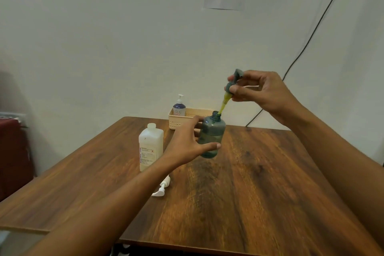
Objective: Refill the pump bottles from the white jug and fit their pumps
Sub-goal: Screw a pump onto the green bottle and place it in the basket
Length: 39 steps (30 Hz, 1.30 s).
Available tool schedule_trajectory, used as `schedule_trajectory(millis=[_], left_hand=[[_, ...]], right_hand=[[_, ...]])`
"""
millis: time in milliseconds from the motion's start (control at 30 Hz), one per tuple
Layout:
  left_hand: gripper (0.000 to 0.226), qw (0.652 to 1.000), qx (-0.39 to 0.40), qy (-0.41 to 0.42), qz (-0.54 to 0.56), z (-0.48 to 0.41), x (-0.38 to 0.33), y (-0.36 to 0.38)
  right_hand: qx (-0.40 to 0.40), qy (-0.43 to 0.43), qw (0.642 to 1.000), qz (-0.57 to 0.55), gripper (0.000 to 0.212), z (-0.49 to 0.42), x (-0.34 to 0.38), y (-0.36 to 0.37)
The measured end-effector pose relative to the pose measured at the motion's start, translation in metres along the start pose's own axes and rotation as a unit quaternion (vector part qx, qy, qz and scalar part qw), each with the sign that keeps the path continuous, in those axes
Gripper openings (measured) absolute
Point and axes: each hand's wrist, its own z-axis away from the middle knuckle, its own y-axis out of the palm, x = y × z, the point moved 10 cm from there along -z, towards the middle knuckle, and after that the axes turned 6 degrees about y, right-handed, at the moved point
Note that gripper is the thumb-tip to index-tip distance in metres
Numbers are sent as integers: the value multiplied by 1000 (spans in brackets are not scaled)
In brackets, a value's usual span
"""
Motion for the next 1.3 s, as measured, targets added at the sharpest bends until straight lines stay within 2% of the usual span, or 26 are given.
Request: schedule_trajectory(millis=[167,367,633,900,1067,1300], left_hand=[[76,1000,-2,4,-4,1,-4,2],[76,1000,-3,0,3,1,-4,1],[76,1000,-9,3,-4,3,-6,0],[76,1000,-8,9,-14,7,-7,3],[78,1000,-3,11,-14,11,-7,7],[77,1000,0,13,-15,12,-7,8]], right_hand=[[27,35,998,33,34,3,-22,29],[39,38,999,4,30,11,-36,40],[40,42,998,-1,35,15,-47,43],[-8,54,998,1,39,20,-55,36],[-35,57,997,41,30,22,-58,38],[-14,73,996,58,33,16,-52,41]])
